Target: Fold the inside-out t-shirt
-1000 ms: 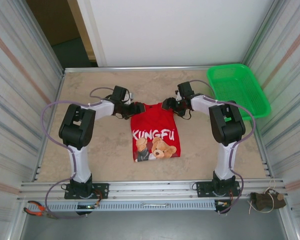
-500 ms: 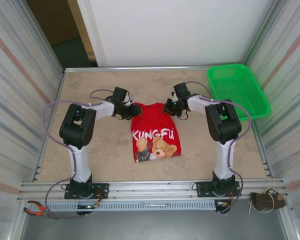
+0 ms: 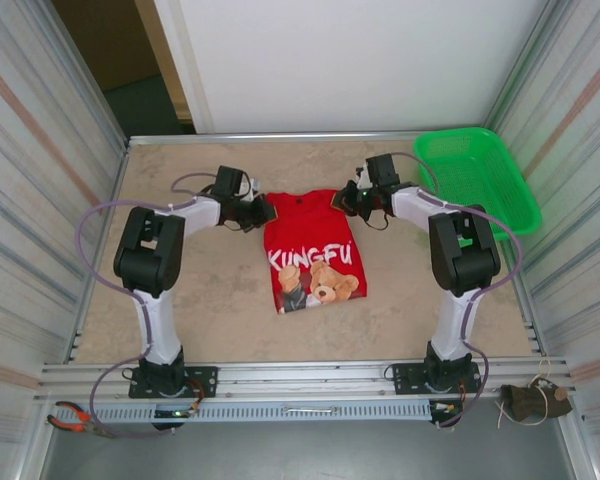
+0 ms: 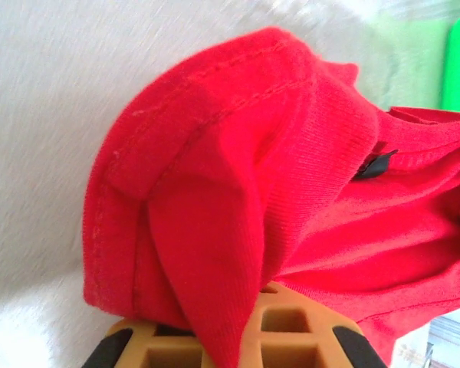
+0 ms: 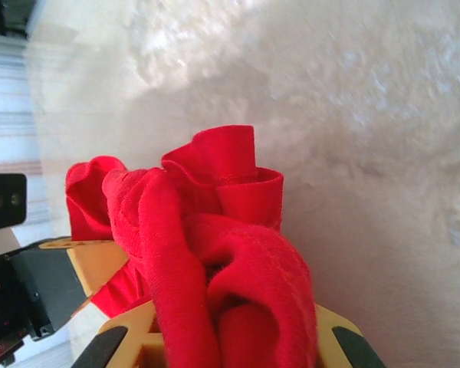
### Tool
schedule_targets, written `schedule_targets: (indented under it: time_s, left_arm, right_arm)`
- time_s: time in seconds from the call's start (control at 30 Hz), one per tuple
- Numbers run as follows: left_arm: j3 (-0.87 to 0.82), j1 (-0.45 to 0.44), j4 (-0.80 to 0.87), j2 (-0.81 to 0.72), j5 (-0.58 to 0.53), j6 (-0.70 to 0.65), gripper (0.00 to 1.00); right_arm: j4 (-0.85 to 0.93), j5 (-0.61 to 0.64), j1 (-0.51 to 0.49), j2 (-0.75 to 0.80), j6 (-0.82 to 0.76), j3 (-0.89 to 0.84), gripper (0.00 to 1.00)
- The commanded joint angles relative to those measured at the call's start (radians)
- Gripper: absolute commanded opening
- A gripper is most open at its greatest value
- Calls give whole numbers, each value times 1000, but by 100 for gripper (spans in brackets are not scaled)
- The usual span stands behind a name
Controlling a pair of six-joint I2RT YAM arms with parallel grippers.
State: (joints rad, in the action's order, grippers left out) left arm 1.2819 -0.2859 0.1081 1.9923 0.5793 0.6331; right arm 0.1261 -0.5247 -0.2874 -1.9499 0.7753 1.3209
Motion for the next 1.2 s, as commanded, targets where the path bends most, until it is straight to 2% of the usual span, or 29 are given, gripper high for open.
schedule_targets:
  time_s: [0.0,0.13,0.33,0.43,0.53,0.6,0.73,0.9,0.97,1.07,1.17]
  left_arm:
    - [102,32,25,-1,25,-3,0]
    - [248,44,77,61,26,-26,0]
    - [564,73,149,149,52,-17,0]
    - [692,79,181,143,66,-15,0]
    - [722,79,180,77,76,-16,0]
    - [656,77,135,3,81,-6,0]
    - [443,56,59,-141,80,-11,0]
    - [4,-10,-94,-349,22,-25,0]
    - [-184,-43,-151,-432,-32,-18,0]
    - [-400,-86,-219,-540,-142,-18,0]
    - [-475,-94,-222,-563,-220,-43,0]
  right_arm:
    - [-21,-11,20,-23,38,73,0]
    - [-2,-17,33,-85,52,183,0]
    - [67,-41,59,-162,55,450,0]
    - [105,-49,69,-154,54,580,0]
    - [134,-46,71,-98,34,623,0]
    - [123,-40,70,-33,30,578,0]
    - [54,-12,55,126,27,339,0]
    - [-77,62,2,353,32,-118,0]
    - [-137,102,-36,443,41,-307,0]
    - [-185,184,-91,543,37,-492,0]
    - [-195,282,-130,567,-19,-549,0]
